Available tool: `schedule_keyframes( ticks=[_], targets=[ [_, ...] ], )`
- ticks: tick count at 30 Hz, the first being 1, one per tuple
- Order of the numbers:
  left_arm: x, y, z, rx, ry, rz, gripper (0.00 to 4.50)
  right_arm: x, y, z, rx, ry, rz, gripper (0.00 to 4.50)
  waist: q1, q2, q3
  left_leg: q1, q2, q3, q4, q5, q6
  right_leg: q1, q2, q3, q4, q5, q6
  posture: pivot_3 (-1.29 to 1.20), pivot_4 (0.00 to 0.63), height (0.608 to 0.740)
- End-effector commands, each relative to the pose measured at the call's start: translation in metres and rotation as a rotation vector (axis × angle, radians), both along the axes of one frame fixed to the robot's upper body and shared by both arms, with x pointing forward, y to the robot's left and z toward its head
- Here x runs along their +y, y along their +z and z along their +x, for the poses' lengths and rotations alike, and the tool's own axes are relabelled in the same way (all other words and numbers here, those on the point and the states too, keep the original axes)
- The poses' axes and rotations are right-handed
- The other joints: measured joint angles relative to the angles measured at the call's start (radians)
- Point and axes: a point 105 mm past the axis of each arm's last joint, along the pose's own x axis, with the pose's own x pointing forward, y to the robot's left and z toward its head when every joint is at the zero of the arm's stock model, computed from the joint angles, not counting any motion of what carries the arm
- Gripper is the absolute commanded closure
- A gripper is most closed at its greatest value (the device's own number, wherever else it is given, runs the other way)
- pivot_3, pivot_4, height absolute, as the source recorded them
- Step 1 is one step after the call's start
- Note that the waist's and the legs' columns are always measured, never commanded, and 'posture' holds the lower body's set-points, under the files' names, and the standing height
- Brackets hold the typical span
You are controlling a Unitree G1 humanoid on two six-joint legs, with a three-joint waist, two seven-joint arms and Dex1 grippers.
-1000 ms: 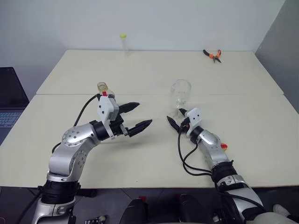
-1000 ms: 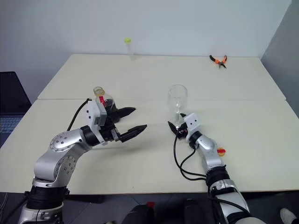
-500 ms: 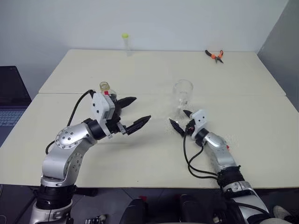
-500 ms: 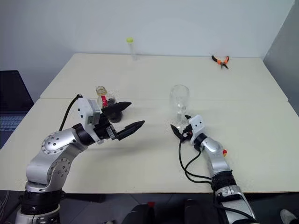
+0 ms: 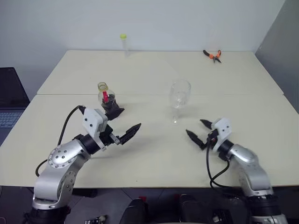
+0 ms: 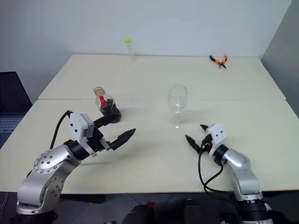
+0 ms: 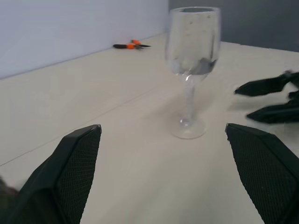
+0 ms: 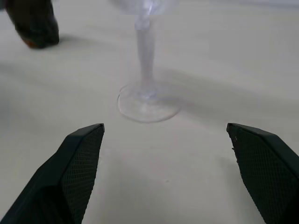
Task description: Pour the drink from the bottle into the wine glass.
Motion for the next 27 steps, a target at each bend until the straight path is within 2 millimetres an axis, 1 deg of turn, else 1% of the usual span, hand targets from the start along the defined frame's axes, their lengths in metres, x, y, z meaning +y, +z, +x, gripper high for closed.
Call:
schedule_keyframes(
  ticks=[1, 3, 4, 7, 9, 14, 17, 25, 27],
  targets=[
    [0.011, 0.005, 0.001, -0.076, 0.152, -0.039, 0.0, 0.014, 0.03, -0.03, -0.047, 0.173, -0.001, 0.02, 0.001, 0.0, 0.0, 0.0, 0.0, 0.0, 0.0, 0.0, 0.0, 0.0, 0.0, 0.0, 0.0, 0.0, 0.0, 0.0, 0.15, 0.74],
    [0.022, -0.005, 0.003, -0.073, 0.275, -0.063, 0.0, 0.026, 0.041, -0.054, -0.025, 0.312, -0.003, 0.02, 0.003, 0.001, 0.0, -0.001, -0.001, 0.0, 0.0, 0.0, 0.0, 0.0, 0.0, 0.0, -0.002, 0.0, 0.0, 0.0, 0.15, 0.74],
    [0.028, -0.009, 0.004, -0.07, 0.332, -0.074, 0.0, 0.029, 0.046, -0.062, -0.016, 0.353, 0.003, 0.02, 0.004, 0.0, 0.0, -0.001, -0.001, 0.0, 0.0, 0.0, 0.0, 0.0, -0.001, 0.0, -0.002, 0.0, 0.0, 0.0, 0.15, 0.74],
    [0.036, -0.02, 0.005, -0.03, 0.395, -0.086, 0.0, 0.035, 0.057, -0.074, 0.009, 0.422, 0.018, 0.02, 0.003, -0.001, 0.0, -0.001, 0.0, -0.001, 0.0, 0.0, 0.0, 0.001, -0.001, 0.0, -0.002, 0.0, 0.0, 0.0, 0.15, 0.74],
    [0.045, -0.022, 0.01, -0.038, 0.454, -0.081, 0.0, 0.039, 0.062, -0.079, 0.014, 0.458, 0.01, 0.02, 0.005, -0.001, 0.0, -0.001, 0.0, -0.002, 0.0, 0.0, 0.0, 0.002, 0.0, -0.001, -0.001, 0.0, 0.0, 0.0, 0.15, 0.74],
    [0.06, -0.017, 0.029, -0.068, 0.552, -0.063, 0.0, 0.049, 0.081, -0.082, -0.007, 0.496, 0.044, 0.02, 0.007, -0.001, 0.0, -0.001, -0.001, -0.001, 0.001, 0.0, 0.0, 0.002, 0.001, -0.002, -0.001, 0.0, 0.0, 0.0, 0.15, 0.74],
    [0.06, -0.017, 0.037, -0.064, 0.559, -0.055, 0.0, 0.054, 0.088, -0.082, -0.02, 0.502, 0.048, 0.02, 0.007, -0.001, 0.0, -0.001, -0.001, -0.001, 0.001, 0.0, 0.0, 0.001, 0.001, -0.003, -0.001, 0.0, 0.0, 0.0, 0.15, 0.74],
    [0.057, -0.013, 0.06, -0.064, 0.544, -0.059, 0.0, 0.057, 0.09, -0.08, -0.035, 0.491, 0.053, 0.02, 0.008, -0.001, 0.0, -0.001, -0.001, -0.001, 0.001, 0.0, 0.0, 0.001, 0.001, -0.003, -0.001, 0.0, 0.0, 0.0, 0.15, 0.74],
    [0.059, -0.016, 0.07, -0.048, 0.555, -0.075, 0.0, 0.057, 0.089, -0.078, -0.037, 0.482, 0.055, 0.02, 0.008, -0.001, 0.0, -0.001, -0.002, -0.001, 0.001, 0.0, 0.0, 0.001, 0.001, -0.002, -0.001, 0.0, 0.0, 0.0, 0.15, 0.74]
  ],
)
